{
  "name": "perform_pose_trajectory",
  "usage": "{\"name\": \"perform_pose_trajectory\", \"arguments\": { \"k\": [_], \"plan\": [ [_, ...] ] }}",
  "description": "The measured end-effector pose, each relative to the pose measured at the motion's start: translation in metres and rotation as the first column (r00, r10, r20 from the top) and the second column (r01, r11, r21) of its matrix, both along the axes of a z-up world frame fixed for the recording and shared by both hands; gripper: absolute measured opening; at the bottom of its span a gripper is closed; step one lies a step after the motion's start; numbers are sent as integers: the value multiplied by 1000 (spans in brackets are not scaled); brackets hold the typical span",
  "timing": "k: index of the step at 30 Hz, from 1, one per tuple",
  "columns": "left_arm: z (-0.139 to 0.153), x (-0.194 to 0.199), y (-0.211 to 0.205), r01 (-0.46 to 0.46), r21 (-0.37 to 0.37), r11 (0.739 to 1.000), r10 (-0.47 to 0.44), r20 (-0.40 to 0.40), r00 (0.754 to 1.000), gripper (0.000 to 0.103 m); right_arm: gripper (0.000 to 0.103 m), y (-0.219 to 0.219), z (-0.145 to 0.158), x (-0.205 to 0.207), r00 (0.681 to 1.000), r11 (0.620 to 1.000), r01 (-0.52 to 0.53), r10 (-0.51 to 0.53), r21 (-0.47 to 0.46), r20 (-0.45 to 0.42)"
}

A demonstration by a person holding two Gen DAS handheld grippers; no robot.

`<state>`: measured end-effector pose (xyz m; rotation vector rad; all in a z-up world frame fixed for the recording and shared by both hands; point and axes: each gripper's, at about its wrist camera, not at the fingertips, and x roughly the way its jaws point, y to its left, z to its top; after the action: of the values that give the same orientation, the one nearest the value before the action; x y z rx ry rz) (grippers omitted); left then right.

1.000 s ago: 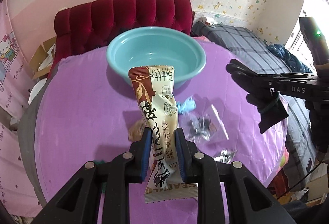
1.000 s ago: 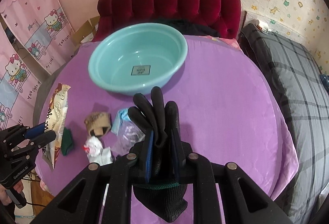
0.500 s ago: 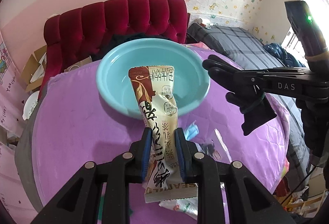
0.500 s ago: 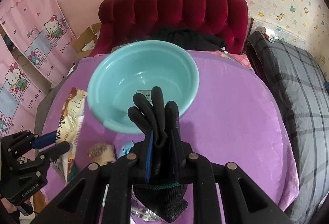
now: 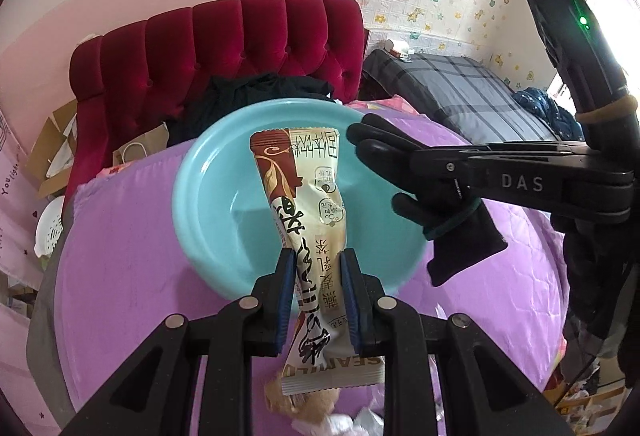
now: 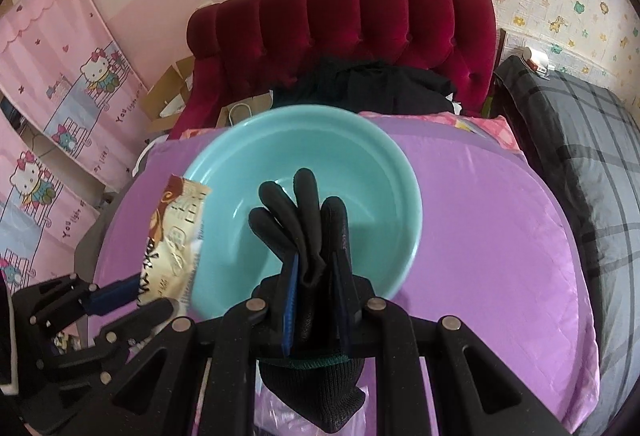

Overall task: Organize soft objects
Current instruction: 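Carry the wrapper and glove into the teal basin and open both tools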

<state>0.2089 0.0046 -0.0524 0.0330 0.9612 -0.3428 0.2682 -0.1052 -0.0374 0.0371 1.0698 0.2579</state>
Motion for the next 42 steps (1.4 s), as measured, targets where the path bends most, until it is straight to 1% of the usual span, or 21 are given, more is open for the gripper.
{"name": "perform_pose_trajectory", "arguments": {
  "k": [2, 5, 10, 17, 22, 25, 29, 32, 34, 35, 36, 37, 38, 39, 40, 42],
  "plan": [
    [-3, 10, 0, 3, -1, 1000, -3, 1, 1000, 24, 17, 3, -2, 11, 1000, 1000, 10, -10, 6, 2],
    [-5, 22, -3, 5, 19, 1000, -5, 8, 1000, 24, 17, 6, -7, 27, 1000, 1000, 23, -23, 6, 7],
    [-15, 42, -4, 3, 22, 1000, -3, -8, 1000, 24, 17, 10, -21, 50, 999, 999, 41, -41, 9, -7],
    [-37, 65, -6, -3, 35, 999, 4, -28, 1000, 24, 17, 12, -45, 70, 998, 999, 49, -49, 2, -31],
    [-59, 79, -7, -10, 43, 999, 12, -54, 998, 25, 18, 17, -64, 82, 997, 999, 46, -47, -16, -54],
    [-70, 83, -10, -4, 58, 998, 7, -65, 998, 25, 18, 18, -77, 85, 996, 999, 47, -48, -18, -77],
    [-75, 85, -10, -3, 71, 997, 8, -73, 997, 25, 19, 17, -85, 88, 994, 999, 50, -51, -14, -92],
    [-77, 84, -10, -9, 75, 997, 15, -75, 997, 26, 21, 19, -87, 88, 995, 999, 46, -47, -14, -91],
    [-75, 84, -10, -14, 73, 997, 19, -72, 997, 27, 26, 20, -88, 89, 995, 999, 39, -40, -18, -92],
    [-74, 83, -9, -16, 75, 997, 21, -68, 997, 27, 30, 21, -88, 89, 995, 999, 37, -39, -22, -91],
    [-73, 82, -9, -22, 85, 996, 27, -57, 998, 36, 32, 20, -88, 90, 995, 999, 35, -37, -23, -90],
    [-70, 81, -10, -34, 100, 994, 37, -37, 999, 63, 32, 20, -87, 89, 996, 999, 39, -41, -22, -85],
    [-68, 80, -9, -40, 105, 994, 43, -28, 999, 80, 38, 20, -86, 89, 996, 999, 45, -46, -19, -81],
    [-66, 79, -9, -53, 110, 992, 54, -8, 998, 100, 48, 19, -84, 88, 996, 999, 50, -51, -17, -78],
    [-62, 76, -8, -58, 106, 993, 58, 9, 998, 103, 52, 19, -81, 87, 996, 999, 53, -54, -14, -74],
    [-58, 73, -7, -62, 101, 993, 59, 29, 998, 103, 58, 19, -76, 85, 996, 998, 59, -60, -26, -60]
  ]
}}
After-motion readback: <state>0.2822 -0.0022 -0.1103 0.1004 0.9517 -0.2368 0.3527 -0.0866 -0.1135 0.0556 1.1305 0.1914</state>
